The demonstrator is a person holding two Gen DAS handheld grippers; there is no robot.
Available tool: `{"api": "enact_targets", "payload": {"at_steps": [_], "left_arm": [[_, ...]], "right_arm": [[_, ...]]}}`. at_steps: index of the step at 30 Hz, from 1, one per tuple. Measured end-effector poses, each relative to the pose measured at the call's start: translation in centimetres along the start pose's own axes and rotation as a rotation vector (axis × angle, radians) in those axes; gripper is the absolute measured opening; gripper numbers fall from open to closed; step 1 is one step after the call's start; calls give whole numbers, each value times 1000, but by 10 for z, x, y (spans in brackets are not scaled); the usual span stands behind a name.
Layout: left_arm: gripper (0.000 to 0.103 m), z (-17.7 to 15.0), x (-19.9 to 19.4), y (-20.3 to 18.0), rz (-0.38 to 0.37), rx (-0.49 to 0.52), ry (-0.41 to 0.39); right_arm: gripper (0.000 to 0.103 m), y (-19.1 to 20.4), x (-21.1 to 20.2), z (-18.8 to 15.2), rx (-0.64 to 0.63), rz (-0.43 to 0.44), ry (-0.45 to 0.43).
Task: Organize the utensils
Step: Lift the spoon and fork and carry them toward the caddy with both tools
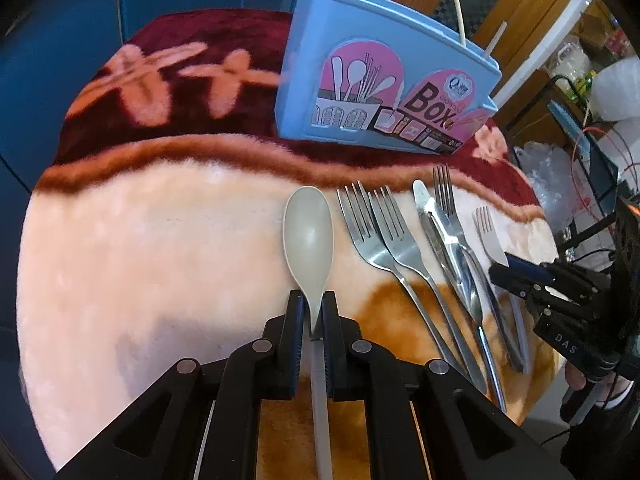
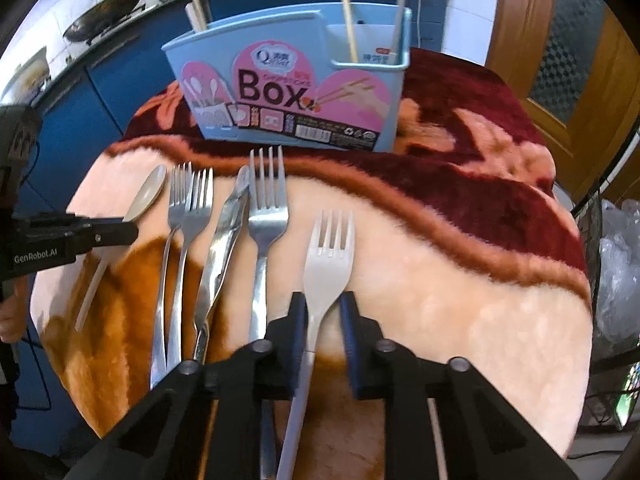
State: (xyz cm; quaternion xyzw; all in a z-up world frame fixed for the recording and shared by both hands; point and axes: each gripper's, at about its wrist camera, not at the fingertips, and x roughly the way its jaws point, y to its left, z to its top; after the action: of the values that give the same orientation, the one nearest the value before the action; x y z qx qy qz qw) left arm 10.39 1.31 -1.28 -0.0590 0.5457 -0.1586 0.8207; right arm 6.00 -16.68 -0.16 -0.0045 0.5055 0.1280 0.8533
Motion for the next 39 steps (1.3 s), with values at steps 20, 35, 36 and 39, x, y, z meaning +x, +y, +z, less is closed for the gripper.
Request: {"api": "enact_targets", "payload": {"at_steps": [20, 35, 36, 39], "left_arm": [[7, 36, -103, -28, -118, -1, -538], [7, 116, -139, -42, 1, -1, -774], [7, 120, -134, -41, 17, -2, -783], [7, 129, -115, -40, 69, 8, -793]], "right_arm": [[16, -26, -75, -9, 127, 93, -492], [15, -28, -86, -12, 109, 32, -601], [15, -28, -86, -12, 108, 27, -608], [15, -30, -89, -12, 108, 20, -627]]}}
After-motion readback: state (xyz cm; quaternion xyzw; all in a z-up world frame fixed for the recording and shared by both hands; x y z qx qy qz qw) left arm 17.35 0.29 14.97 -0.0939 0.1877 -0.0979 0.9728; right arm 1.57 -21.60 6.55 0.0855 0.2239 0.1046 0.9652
